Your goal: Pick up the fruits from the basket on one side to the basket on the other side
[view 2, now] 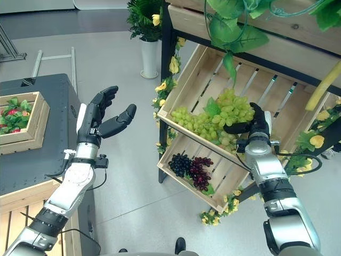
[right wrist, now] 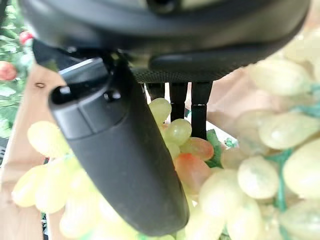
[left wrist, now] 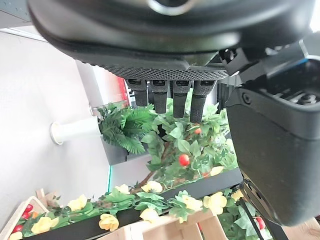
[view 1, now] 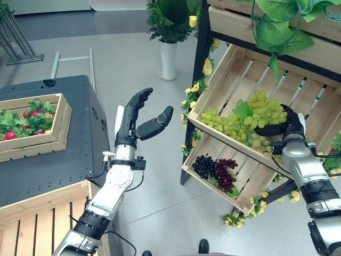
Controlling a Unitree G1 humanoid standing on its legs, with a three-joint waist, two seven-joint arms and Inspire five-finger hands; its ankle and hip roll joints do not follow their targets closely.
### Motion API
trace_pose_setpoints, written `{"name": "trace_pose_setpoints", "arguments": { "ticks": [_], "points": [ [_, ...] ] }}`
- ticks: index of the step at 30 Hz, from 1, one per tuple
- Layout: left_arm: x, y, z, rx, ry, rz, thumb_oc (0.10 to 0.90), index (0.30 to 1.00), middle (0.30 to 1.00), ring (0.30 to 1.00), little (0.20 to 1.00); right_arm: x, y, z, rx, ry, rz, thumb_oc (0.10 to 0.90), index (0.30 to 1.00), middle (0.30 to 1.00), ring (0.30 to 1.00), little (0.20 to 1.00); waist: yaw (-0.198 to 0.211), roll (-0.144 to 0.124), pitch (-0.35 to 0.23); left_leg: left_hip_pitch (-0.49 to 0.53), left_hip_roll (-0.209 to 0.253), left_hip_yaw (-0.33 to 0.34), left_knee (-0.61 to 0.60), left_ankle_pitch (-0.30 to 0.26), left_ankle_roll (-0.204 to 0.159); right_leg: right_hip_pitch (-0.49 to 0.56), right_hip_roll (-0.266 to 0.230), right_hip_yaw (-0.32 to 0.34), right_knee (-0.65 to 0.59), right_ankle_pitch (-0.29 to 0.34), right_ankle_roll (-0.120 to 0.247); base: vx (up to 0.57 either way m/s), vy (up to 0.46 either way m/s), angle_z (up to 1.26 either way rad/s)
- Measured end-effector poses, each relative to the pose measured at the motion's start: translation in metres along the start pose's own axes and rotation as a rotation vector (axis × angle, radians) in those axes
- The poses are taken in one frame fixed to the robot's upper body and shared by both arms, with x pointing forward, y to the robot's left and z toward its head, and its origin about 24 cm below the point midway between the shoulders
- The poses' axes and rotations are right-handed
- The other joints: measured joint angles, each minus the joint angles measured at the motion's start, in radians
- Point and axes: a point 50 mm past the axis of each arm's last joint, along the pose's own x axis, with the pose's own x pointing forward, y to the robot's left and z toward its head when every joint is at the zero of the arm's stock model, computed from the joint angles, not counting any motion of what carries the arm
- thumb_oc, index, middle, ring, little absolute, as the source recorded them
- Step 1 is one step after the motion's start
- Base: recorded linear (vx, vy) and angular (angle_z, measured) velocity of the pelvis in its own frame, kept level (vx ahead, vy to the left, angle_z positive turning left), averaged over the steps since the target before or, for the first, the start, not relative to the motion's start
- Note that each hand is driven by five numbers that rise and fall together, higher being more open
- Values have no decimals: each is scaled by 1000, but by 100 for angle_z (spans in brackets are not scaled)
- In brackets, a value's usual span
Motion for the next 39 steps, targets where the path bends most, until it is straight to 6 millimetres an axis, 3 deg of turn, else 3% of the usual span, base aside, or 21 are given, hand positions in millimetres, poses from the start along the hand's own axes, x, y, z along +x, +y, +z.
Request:
{"name": "trace_pose_setpoints", "arguments": {
  "ticks": [9,15,23,27,32,36,39],
  "points": [
    [1,3,4,-5,-16,15,800,900,900,900,900,-28,0,24,73,-179,47,800,900,900,900,900,-39,26,17,-6,0,7,-3,-3,1,-12,1,10,0,0,0,-11,10,-3],
    [1,-1,6,-30,-22,21,800,900,900,900,900,-44,-8,38,120,-281,43,800,900,900,900,900,-38,42,28,-4,2,24,-3,-6,0,-15,4,16,0,-1,1,-10,11,-3],
    [-1,12,6,-29,-23,75,800,900,900,900,900,-61,-10,55,230,-431,86,800,900,900,900,900,-44,45,31,2,2,30,-3,-14,-1,-16,5,28,0,-3,3,-9,8,-5],
    [-3,11,5,-27,-18,76,800,900,900,900,900,-72,-6,66,303,-509,168,800,900,900,900,900,-40,45,31,2,2,30,-3,-14,-2,-16,5,27,0,-5,4,0,0,0],
    [-8,10,1,-31,2,79,800,900,900,900,900,-91,6,79,524,-627,326,800,900,900,900,900,-36,45,31,0,2,29,-4,-15,-2,-16,5,24,0,-5,4,0,0,0],
    [-11,7,-2,-48,18,84,800,900,900,900,900,-98,16,81,635,-648,444,800,900,900,900,900,-33,44,31,-4,1,26,-4,-15,-2,-16,1,10,0,-5,4,-5,30,5],
    [-14,7,-4,-48,28,98,800,900,900,900,900,-106,37,75,707,-605,581,800,900,900,900,900,-27,44,31,-7,2,22,-3,-14,-3,-16,-2,2,4,-6,4,4,55,4]
  ]
}}
